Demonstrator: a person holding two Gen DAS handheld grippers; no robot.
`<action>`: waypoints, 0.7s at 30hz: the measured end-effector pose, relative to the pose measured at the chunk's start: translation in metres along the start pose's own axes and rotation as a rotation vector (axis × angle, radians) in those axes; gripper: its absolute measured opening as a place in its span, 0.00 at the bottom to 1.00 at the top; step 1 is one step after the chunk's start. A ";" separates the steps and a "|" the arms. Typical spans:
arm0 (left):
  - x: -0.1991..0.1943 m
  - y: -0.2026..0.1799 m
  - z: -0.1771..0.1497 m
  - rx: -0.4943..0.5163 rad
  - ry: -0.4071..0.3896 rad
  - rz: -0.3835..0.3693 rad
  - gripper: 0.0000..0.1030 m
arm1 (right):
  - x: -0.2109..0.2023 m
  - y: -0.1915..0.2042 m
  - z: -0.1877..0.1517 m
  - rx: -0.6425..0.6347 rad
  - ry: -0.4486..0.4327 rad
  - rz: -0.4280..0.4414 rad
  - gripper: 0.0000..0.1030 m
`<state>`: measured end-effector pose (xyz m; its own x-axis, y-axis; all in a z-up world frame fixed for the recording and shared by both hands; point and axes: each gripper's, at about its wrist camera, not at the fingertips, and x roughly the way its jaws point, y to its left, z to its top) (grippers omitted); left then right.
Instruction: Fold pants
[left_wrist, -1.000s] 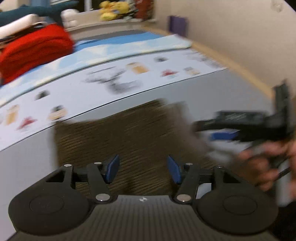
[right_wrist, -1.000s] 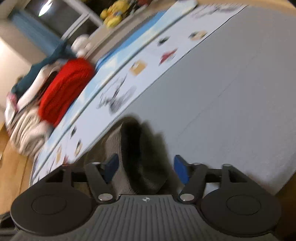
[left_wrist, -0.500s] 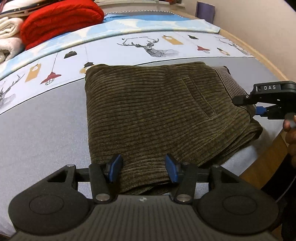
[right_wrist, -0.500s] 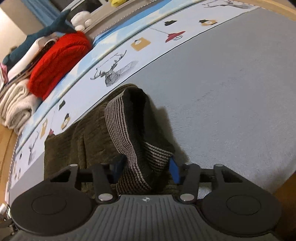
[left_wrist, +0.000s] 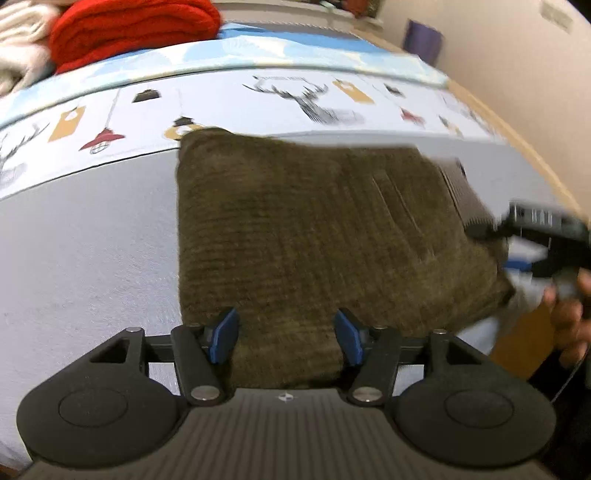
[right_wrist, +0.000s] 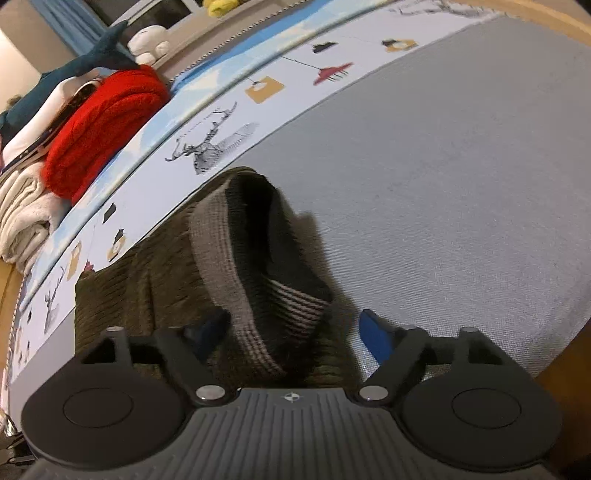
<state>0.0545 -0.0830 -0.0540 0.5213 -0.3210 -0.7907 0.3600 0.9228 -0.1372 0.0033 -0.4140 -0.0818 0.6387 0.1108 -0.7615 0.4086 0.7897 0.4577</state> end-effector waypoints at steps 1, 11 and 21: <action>0.000 0.007 0.005 -0.037 -0.013 -0.005 0.66 | 0.003 -0.002 0.001 0.007 0.010 0.009 0.85; 0.076 0.096 0.037 -0.511 0.069 -0.124 0.78 | 0.021 0.005 0.001 -0.024 0.066 0.089 0.85; 0.062 0.065 0.054 -0.263 -0.034 -0.115 0.34 | 0.005 0.030 -0.002 -0.103 -0.050 0.084 0.50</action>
<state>0.1528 -0.0545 -0.0798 0.5163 -0.4297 -0.7408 0.2079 0.9020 -0.3784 0.0182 -0.3886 -0.0728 0.7008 0.1505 -0.6973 0.2848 0.8372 0.4669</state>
